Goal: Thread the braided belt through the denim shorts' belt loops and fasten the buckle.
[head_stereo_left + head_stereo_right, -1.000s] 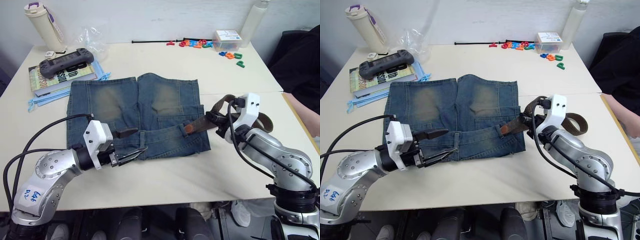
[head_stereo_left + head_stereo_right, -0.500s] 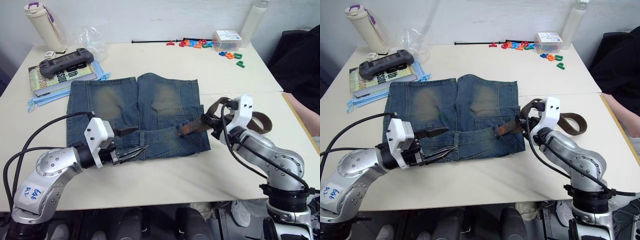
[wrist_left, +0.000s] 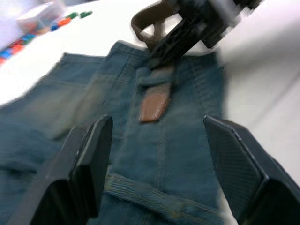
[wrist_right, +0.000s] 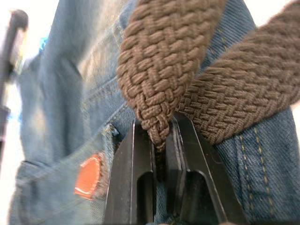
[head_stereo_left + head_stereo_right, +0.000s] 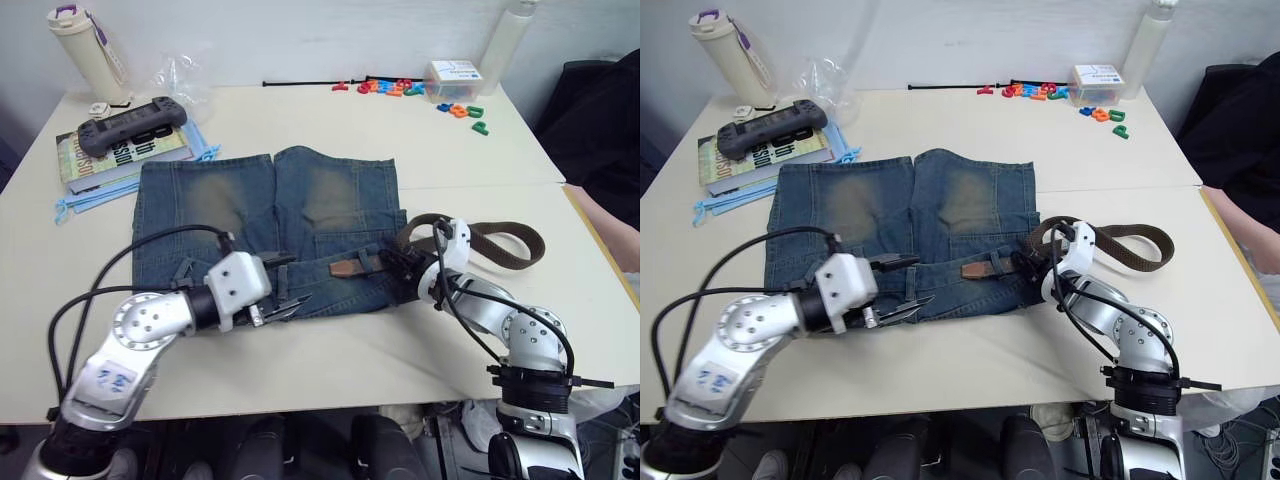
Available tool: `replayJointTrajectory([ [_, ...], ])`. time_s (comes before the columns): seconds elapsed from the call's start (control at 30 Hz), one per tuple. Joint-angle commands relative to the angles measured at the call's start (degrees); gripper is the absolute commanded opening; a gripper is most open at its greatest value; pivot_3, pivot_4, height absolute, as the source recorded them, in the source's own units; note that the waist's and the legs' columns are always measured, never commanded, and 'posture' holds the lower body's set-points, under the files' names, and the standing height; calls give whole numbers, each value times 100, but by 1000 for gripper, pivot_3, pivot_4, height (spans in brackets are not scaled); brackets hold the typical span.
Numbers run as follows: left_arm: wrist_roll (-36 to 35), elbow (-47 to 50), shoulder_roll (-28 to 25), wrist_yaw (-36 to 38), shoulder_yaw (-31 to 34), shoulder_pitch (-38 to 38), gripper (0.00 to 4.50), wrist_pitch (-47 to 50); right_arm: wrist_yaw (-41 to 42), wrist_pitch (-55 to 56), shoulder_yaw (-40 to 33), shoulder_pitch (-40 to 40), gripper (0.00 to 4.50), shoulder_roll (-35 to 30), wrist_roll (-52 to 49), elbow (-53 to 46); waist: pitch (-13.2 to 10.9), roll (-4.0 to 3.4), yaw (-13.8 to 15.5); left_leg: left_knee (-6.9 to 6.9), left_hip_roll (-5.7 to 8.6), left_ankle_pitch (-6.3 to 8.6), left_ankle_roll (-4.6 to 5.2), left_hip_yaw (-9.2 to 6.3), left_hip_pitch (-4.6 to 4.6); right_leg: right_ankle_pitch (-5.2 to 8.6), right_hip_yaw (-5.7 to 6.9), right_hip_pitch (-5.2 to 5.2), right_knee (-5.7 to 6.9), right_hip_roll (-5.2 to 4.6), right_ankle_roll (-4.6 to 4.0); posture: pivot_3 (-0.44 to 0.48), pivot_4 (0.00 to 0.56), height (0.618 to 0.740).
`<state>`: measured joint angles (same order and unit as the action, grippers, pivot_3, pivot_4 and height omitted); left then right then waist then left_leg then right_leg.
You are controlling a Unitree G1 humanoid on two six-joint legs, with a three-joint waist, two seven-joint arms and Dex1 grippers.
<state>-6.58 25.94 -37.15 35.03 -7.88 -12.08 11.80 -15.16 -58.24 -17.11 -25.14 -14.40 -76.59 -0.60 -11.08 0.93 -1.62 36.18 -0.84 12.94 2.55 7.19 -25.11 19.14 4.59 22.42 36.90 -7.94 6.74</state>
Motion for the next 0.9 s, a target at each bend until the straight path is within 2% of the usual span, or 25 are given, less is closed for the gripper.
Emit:
replayJointTrajectory([
  [0.03, 822, -405, 227, -360, -313, -235, 3430, -827, -108, -297, -209, -110, 0, 37, -424, 452, 0, 0, -3, 0, -1, 0, 0, 0, -1, 0, 0, 2, 1, 0, 0, 0, 150, 713],
  [0.3, 2176, -1794, 951, -1145, -952, -681, 3430, -2135, -185, -473, -301, -328, 0, 151, -516, 778, 11, 13, -13, 1, -5, 0, 2, 1, 1, -1, 1, 3, 6, -2, -2, 0, 150, 713],
  [0.57, 2951, -2932, 1256, -1537, -1379, -1076, 3430, -2761, -367, -436, -341, -283, 0, 227, -620, 386, 15, 15, -35, 0, -9, 1, 4, 6, 4, -2, 5, 5, 10, 1, -2, 0, 150, 713],
  [0.87, 3219, -3580, 1711, -1784, -1488, -1421, 3430, -2628, -639, -310, -323, -196, 0, 388, -749, -59, 17, 11, -5, 0, -9, 2, 7, 8, 2, -2, 9, 8, 12, -2, -3, 0, 150, 713],
  [0.9, 3216, -3601, 1723, -1767, -1487, -1422, 3183, -2656, -662, -298, -320, -184, 0, 391, -759, -83, 17, 11, -6, 1, -8, 1, 9, 8, 2, -2, 9, 8, 13, -2, -2, 0, 150, 713],
])
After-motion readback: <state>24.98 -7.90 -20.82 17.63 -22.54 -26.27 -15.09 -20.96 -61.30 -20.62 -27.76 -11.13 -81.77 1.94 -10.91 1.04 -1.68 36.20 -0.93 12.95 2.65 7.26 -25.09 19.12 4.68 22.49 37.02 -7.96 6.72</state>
